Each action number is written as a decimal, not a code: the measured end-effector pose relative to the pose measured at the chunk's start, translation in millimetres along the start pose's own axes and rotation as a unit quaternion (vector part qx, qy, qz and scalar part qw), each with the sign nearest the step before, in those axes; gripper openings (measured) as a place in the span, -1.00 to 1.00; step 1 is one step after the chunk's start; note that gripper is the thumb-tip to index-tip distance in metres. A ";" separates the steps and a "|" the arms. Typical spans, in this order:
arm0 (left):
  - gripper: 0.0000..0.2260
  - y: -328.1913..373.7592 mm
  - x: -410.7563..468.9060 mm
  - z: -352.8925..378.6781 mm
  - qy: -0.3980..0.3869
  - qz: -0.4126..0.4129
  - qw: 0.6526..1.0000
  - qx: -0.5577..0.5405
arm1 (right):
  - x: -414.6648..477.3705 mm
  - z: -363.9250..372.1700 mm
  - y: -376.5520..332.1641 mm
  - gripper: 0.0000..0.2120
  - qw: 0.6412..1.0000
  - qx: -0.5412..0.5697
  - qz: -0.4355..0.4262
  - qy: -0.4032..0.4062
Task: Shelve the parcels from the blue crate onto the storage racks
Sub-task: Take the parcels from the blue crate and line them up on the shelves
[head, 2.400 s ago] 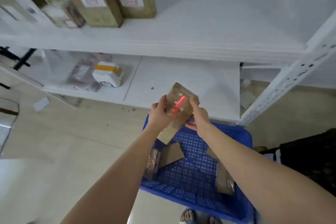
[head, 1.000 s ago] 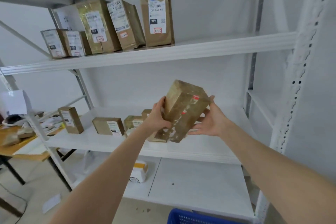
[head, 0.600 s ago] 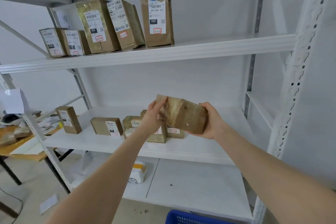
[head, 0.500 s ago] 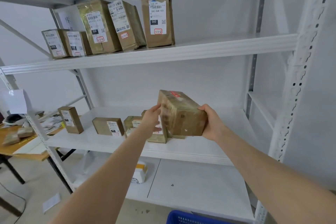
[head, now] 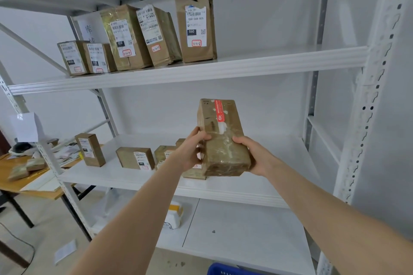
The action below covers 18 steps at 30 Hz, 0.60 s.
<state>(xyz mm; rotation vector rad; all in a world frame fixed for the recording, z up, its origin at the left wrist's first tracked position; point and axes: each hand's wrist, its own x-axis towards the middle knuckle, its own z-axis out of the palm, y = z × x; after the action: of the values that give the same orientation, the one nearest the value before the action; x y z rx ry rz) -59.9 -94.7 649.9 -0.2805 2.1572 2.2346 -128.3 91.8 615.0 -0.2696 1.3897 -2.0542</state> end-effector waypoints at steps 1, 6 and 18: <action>-0.64 1.6 -0.2 -1.4 -0.004 0.000 1.000 0.003 | 0.7 1.7 0.0 -0.59 1.000 0.002 -0.005 0.004; -0.63 3.1 -1.2 -4.8 0.025 0.002 0.999 0.029 | 2.0 9.5 3.7 -0.52 0.998 -0.037 -0.030 0.029; -0.75 -10.2 -15.8 -24.0 0.025 0.015 0.999 -0.016 | -9.0 19.2 -4.0 -0.59 0.992 -0.092 -0.071 0.055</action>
<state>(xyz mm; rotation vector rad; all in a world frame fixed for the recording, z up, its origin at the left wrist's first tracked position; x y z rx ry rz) -40.3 -116.3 641.5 -0.3116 2.1666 2.3041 -113.4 83.7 628.2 -0.3468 1.6736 -2.0828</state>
